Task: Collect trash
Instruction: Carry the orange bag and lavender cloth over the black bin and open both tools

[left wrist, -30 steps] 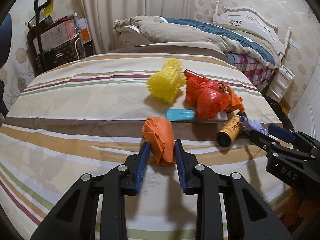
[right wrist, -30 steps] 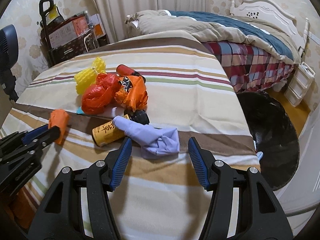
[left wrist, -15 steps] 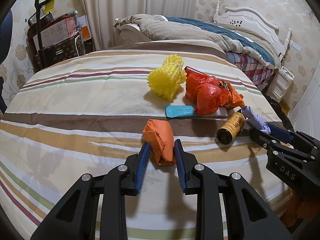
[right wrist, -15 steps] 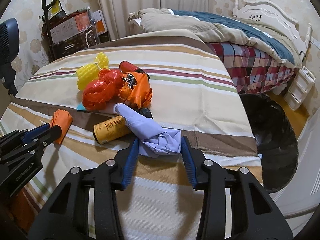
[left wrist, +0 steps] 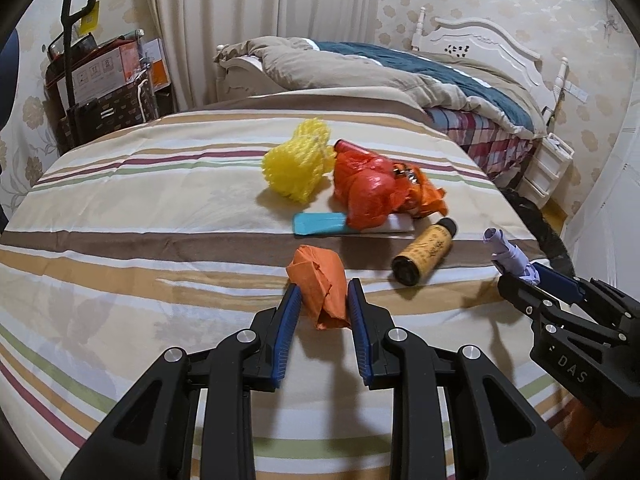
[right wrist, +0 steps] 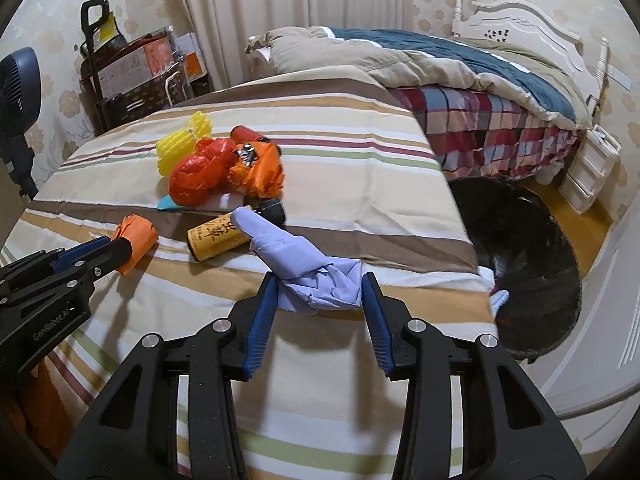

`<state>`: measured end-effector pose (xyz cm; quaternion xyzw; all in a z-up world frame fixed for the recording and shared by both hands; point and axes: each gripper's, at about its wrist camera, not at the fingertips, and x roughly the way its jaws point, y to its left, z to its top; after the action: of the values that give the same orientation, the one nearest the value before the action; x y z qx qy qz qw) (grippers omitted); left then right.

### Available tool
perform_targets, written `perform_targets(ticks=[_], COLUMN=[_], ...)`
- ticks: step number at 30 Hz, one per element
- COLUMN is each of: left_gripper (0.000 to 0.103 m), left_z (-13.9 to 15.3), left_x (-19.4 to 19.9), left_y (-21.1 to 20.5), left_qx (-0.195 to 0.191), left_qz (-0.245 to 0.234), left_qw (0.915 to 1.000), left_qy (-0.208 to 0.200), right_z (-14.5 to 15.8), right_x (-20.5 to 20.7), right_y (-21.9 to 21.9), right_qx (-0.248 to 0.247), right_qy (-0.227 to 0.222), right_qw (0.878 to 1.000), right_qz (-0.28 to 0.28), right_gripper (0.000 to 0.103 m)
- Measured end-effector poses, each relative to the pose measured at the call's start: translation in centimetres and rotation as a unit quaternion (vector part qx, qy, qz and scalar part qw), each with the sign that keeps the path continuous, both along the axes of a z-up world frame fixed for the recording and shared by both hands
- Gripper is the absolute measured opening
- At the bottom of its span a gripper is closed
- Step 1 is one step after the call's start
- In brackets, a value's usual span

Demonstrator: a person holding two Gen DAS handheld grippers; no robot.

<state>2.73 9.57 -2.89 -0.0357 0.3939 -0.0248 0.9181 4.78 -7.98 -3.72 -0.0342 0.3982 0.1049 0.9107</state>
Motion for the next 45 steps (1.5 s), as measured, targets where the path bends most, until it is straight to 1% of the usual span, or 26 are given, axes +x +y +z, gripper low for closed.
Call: perform_targets(ticks=[9, 15, 25, 30, 38, 45], left_gripper=[0.028, 0.027, 0.027, 0.027, 0.027, 0.027], left_z=[1.4, 2.3, 3.3, 3.2, 2.4, 1.4], left_x=[0.1, 0.8, 2.7, 4.0, 6.2, 8.3], left_y=[-2.4, -5.3, -10.9, -13.2, -17.0, -19.9], left_qx=[-0.003, -0.002, 0.003, 0.003, 0.014, 0.023], left_qz=[-0.025, -0.057, -0.112, -0.130, -0.155, -0.169], left_qw=[0.9995, 0.9979, 0.9925, 0.9904, 0.9868, 0.9846], left_qy=[-0.018, -0.031, -0.049, -0.049, -0.047, -0.039], right_z=[1.3, 2.2, 3.1, 3.4, 3.3, 2.3], right_x=[-0.5, -0.5, 0.5, 1.4, 3.1, 4.7], right_y=[-2.8, -5.6, -10.6, -13.1, -16.3, -18.7], right_qx=[-0.003, -0.001, -0.002, -0.002, 0.003, 0.005], right_qy=[-0.022, -0.034, -0.047, -0.055, -0.058, -0.053], right_qw=[0.999, 0.997, 0.992, 0.988, 0.983, 0.979], right_qz=[-0.032, -0.063, -0.119, -0.146, -0.176, -0.195], right_gripper=[0.042, 0.042, 0.042, 0.042, 0.042, 0.042])
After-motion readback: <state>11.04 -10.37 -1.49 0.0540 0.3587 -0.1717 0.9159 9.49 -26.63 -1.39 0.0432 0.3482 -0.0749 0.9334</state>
